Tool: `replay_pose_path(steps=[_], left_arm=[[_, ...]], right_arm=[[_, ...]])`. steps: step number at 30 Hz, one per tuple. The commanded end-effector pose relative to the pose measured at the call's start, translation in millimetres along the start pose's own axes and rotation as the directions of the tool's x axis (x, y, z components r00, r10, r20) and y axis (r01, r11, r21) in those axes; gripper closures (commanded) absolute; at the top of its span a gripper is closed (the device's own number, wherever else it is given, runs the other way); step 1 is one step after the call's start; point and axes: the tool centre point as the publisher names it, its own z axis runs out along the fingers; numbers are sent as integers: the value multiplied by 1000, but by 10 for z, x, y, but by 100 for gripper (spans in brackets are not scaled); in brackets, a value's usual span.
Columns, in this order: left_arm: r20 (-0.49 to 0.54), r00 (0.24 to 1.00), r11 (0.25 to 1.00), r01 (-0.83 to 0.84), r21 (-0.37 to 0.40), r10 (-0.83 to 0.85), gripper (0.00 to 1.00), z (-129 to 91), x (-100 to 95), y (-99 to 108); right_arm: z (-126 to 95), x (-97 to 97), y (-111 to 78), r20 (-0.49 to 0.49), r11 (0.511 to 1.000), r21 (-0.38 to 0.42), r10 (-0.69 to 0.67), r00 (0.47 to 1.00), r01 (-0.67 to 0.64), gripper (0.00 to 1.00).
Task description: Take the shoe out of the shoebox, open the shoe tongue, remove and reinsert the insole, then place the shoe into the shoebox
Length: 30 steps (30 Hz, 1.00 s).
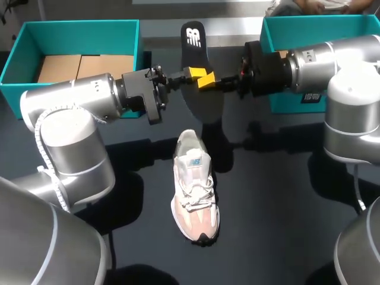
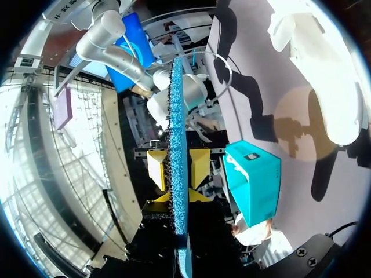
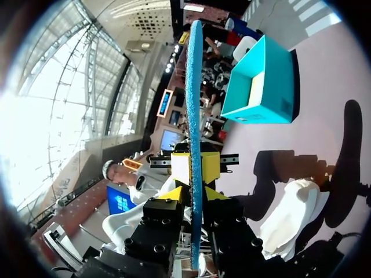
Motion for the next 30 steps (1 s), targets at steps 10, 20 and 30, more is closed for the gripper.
replay_pose_path(steps=[10,20,30], left_arm=[[-42,992,992,122,18,-121,0,-2,-12,-12],[-175,881,898,435,-74,-441,0,-485,-87,187],[-266,559,616,746,-253,-786,0,-1008,53,118]], right_arm=[[65,-42,3,-7,1000,12,-2,1000,2,100],[-65,-125,-16,56,999,-12,-29,998,29,100],[-199,-191,89,101,979,-3,-202,974,204,100]])
